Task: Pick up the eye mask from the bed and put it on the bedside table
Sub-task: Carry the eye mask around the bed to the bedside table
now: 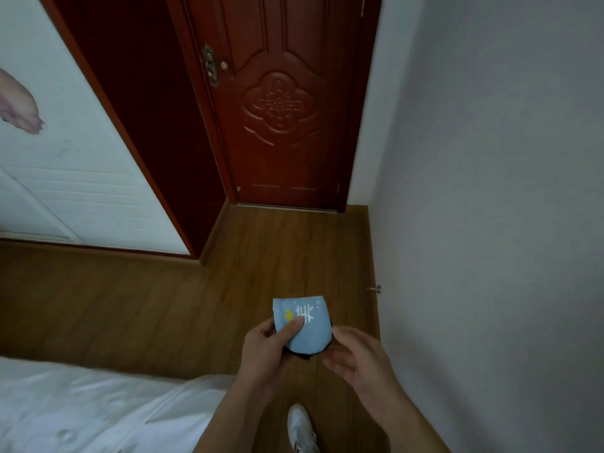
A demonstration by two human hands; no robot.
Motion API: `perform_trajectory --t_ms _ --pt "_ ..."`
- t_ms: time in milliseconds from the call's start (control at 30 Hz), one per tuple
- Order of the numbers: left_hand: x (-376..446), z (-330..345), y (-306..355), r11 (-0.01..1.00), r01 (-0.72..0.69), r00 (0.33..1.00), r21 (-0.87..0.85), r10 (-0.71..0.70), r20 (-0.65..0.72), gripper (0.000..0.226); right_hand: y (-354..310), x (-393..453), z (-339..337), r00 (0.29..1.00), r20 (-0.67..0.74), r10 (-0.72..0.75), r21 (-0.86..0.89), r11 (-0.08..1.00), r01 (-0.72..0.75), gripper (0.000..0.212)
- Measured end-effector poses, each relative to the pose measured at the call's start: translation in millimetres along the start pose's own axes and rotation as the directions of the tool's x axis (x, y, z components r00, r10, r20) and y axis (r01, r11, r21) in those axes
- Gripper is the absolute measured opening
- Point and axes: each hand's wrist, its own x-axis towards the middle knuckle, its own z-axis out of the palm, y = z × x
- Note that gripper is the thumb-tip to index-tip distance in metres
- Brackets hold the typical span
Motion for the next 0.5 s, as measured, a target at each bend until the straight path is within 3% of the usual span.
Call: perform_trajectory --t_ms 100,267,500 --pt "44.2 -2.2 33.6 1.000 -0.013 1.000 -0.006 0.013 -0.012 0.040 -42.0 47.3 22.8 0.999 0.031 -0.011 -0.033 0.999 0.012 0.022" --pt "107.4 -16.6 84.3 0.999 -0.048 0.997 -0.018 0.047 -0.064 0.046 -86.3 116.9 57.6 1.000 0.002 0.007 -0.056 0.998 -0.007 0.043" --pt "182.8 -41.0 126.5 0.996 -0.057 0.984 -0.070 0.044 -0.172 0.050 -121.5 204.8 104.6 0.996 0.046 0.083 -0.128 0.989 -0.076 0.026"
